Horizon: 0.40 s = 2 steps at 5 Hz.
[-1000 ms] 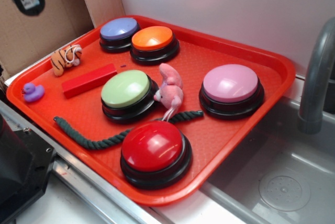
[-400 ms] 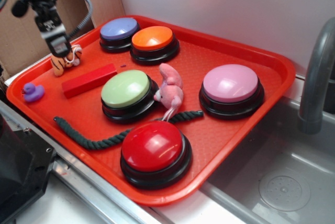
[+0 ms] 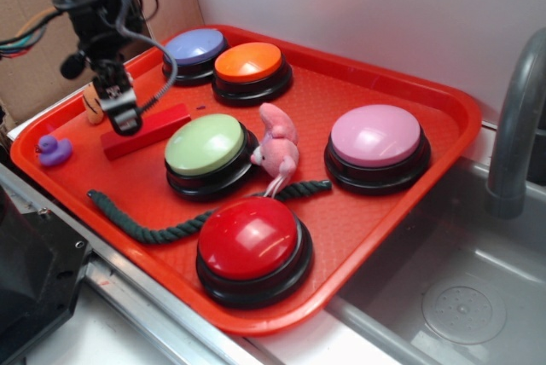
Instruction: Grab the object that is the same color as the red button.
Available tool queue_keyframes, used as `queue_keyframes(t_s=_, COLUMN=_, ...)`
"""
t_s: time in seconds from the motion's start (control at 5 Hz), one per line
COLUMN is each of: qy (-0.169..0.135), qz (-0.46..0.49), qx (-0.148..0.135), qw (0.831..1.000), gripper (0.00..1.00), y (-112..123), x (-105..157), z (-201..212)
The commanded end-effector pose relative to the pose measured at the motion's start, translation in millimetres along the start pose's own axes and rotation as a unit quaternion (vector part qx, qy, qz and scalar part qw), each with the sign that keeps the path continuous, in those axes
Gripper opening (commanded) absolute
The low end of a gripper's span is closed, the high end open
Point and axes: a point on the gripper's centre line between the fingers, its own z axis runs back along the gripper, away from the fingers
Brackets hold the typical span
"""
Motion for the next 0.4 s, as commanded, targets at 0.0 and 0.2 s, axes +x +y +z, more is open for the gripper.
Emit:
queue_keyframes(t_s=0.0, qy=0.015, qz=-0.014, qx=0.001, qw=1.000, gripper=1.00, y=5.1, x=-0.3, z=-24.9)
queue_keyframes(t_s=0.2, qy=0.012, qz=0.001, qx=-0.001, qw=1.000, gripper=1.00, y=7.5, x=-3.5, z=-24.5)
